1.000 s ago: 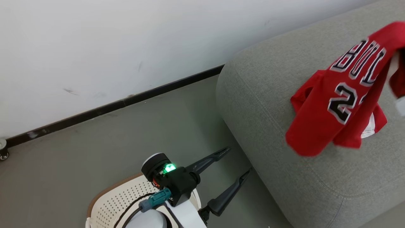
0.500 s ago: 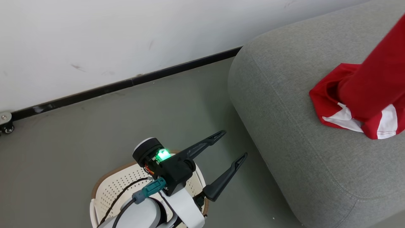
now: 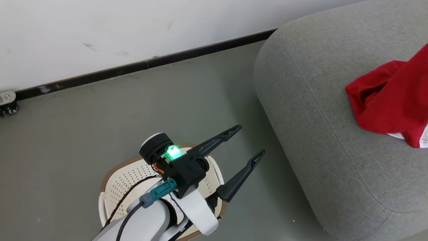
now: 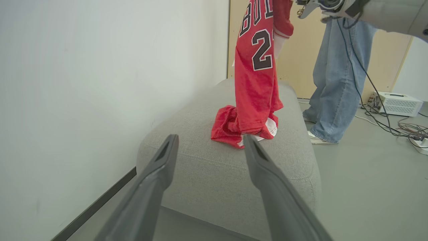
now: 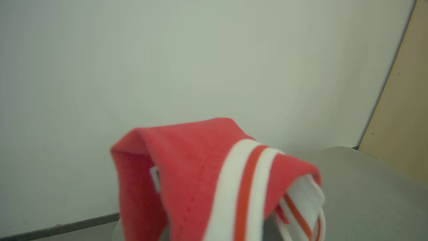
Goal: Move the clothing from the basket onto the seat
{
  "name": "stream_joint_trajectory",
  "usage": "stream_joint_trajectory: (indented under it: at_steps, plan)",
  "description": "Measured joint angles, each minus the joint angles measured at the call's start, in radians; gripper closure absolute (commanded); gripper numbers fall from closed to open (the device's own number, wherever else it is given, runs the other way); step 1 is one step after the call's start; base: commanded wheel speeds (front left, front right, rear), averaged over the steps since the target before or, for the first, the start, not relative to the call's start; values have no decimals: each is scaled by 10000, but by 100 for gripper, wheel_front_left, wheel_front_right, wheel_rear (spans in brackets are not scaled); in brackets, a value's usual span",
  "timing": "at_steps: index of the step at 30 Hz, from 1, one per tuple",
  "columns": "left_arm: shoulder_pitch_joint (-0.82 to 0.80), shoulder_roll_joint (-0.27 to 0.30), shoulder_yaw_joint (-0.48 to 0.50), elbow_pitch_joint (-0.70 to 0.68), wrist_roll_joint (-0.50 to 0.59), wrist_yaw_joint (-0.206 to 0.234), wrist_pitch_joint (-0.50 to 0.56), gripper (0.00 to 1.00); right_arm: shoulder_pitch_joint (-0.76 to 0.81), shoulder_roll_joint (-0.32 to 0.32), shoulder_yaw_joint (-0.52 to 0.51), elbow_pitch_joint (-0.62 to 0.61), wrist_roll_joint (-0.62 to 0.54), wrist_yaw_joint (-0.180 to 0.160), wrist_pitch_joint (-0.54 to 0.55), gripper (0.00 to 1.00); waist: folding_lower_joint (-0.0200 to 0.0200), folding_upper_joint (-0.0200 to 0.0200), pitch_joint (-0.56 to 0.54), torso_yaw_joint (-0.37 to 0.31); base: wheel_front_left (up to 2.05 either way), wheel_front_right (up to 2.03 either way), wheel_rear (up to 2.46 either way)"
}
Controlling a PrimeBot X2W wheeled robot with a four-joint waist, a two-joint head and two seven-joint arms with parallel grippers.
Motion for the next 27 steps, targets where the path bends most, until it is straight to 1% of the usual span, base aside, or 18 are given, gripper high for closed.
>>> stream_joint_trajectory:
  at_steps: [7, 15, 27]
  plan:
    - [-202, -4, -10, -59, 23, -2, 63, 0, 929, 759, 203, 479, 61, 0, -188, 100, 0, 0, 340, 137, 0, 0, 0]
    - [-412, -6, -10, -52, 35, -4, 65, 0, 1891, 1051, 309, 1135, 142, 0, -380, 100, 0, 0, 632, 199, 0, 0, 0]
    - [-528, 100, 25, 228, 36, -6, 61, 0, 2518, 1732, 412, 1716, 295, 0, -880, 100, 0, 0, 853, -45, 0, 0, 0]
